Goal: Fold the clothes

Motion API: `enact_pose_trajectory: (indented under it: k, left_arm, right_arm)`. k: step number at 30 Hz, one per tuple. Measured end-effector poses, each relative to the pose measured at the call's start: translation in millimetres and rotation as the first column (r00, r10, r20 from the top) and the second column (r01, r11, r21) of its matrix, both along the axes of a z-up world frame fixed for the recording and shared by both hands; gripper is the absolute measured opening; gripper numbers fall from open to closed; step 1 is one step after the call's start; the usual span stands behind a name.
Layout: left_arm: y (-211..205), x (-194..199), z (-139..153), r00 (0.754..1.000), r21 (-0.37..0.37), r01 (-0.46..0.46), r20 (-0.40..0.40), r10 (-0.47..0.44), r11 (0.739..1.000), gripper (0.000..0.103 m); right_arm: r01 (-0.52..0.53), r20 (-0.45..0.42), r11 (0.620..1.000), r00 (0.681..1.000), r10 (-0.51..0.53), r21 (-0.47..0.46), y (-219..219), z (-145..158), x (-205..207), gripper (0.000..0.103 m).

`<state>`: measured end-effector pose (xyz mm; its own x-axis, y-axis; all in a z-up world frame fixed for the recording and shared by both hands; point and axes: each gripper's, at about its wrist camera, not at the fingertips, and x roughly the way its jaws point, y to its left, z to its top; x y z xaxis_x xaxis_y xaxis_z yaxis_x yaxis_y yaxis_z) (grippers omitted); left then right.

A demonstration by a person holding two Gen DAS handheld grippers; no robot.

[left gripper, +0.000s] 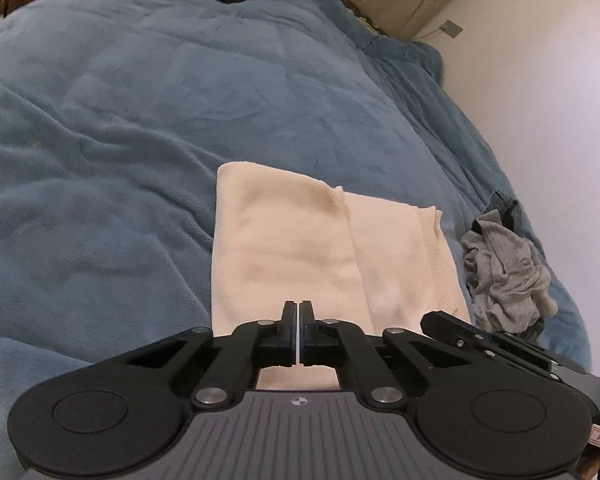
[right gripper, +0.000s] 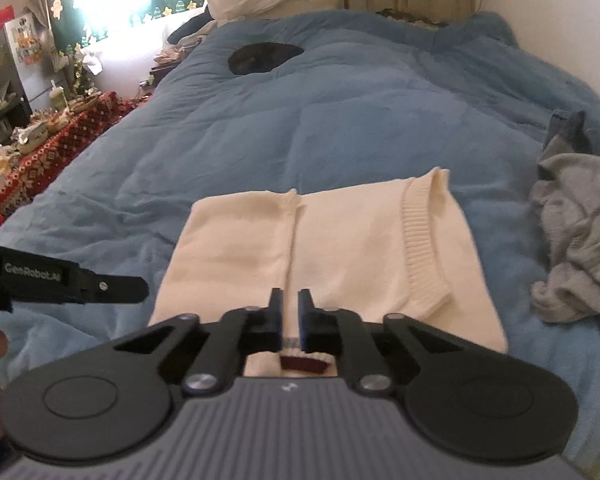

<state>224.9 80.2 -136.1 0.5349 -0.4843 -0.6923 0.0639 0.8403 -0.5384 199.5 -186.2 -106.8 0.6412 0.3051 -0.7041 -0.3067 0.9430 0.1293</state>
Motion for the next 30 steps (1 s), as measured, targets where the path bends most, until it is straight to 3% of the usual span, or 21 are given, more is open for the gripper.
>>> enact_pose_trajectory:
  k: [3, 6, 11, 12, 15, 16, 21, 22, 24, 30]
  left_arm:
    - [3, 11, -6, 1.0, -0.032, -0.02, -0.015, 0.02, 0.999, 0.001]
    - [6, 20, -12, 0.998, -0.016, -0.06, -0.015, 0.06, 0.998, 0.001]
    - [14, 25, -23, 0.995, -0.063, -0.087, -0.048, 0.084, 0.994, 0.006]
    - [13, 23, -24, 0.996, -0.063, -0.081, -0.043, 0.078, 0.995, 0.011]
    - [12, 20, -27, 0.997, -0.051, -0.072, -0.039, 0.07, 0.996, 0.036]
    - [11, 19, -28, 0.997, -0.045, -0.071, -0.04, 0.069, 0.996, 0.036]
    - [9, 16, -37, 0.998, -0.053, -0.043, -0.055, 0.04, 0.998, 0.034]
    - [9, 16, -39, 0.998, -0.053, -0.041, -0.059, 0.038, 0.998, 0.025]
    - [10, 16, -41, 0.997, -0.037, -0.043, -0.064, 0.04, 0.998, 0.017]
    - [20, 4, -43, 0.996, -0.074, -0.037, -0.081, 0.031, 0.997, 0.018]
  right_arm:
    - [0.003, -0.03, 0.999, 1.0, -0.002, 0.04, 2, -3, 15, 0.002]
    - [0.016, -0.068, 0.996, 0.998, -0.01, 0.088, 1, -9, 34, 0.002]
    - [0.019, -0.169, 0.993, 0.986, 0.001, 0.116, 4, -38, 58, 0.005]
    - [0.02, -0.189, 0.992, 0.982, 0.003, 0.121, 4, -44, 61, 0.011]
    - [0.032, -0.21, 0.988, 0.978, 0.0, 0.149, 3, -54, 63, 0.013]
    - [0.034, -0.214, 0.987, 0.977, 0.001, 0.159, 3, -56, 63, 0.013]
    - [0.044, -0.236, 0.987, 0.972, -0.006, 0.156, 6, -62, 57, 0.009]
    - [0.045, -0.238, 0.987, 0.971, -0.007, 0.155, 6, -62, 55, 0.009]
    - [0.045, -0.238, 0.987, 0.971, -0.007, 0.156, 4, -62, 49, 0.009]
    - [0.024, -0.243, 0.98, 0.97, 0.025, 0.198, -14, -54, 25, 0.012]
